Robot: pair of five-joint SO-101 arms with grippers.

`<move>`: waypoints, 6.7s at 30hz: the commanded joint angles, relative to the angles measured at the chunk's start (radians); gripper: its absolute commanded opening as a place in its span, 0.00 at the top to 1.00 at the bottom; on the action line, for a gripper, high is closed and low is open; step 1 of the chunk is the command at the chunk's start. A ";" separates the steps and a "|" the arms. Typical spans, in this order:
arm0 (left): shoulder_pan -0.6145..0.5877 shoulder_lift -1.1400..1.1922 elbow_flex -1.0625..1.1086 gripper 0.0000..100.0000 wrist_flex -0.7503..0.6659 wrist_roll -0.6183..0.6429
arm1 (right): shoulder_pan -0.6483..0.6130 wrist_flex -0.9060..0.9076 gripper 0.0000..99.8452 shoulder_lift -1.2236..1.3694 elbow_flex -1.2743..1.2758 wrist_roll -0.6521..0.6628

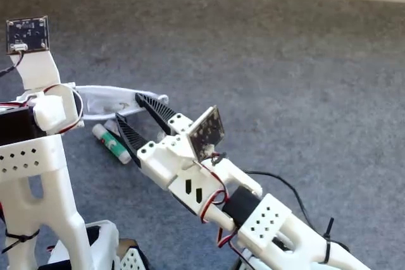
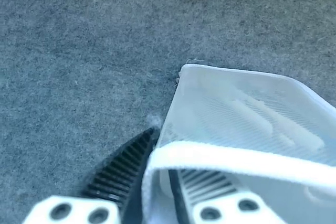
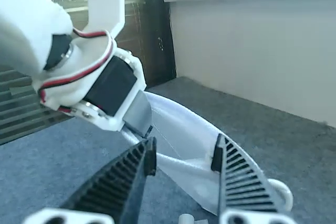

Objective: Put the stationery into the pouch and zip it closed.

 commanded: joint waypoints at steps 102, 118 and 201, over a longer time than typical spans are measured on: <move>-0.506 0.013 -0.125 0.99 0.000 0.123 | 0.008 0.449 0.83 1.067 -0.720 0.025; -0.507 0.013 -0.125 0.99 0.000 0.123 | 0.033 0.452 0.83 1.328 -1.013 0.026; -0.443 0.013 -0.093 0.99 0.000 0.120 | 0.070 1.129 1.00 1.245 -1.262 -0.057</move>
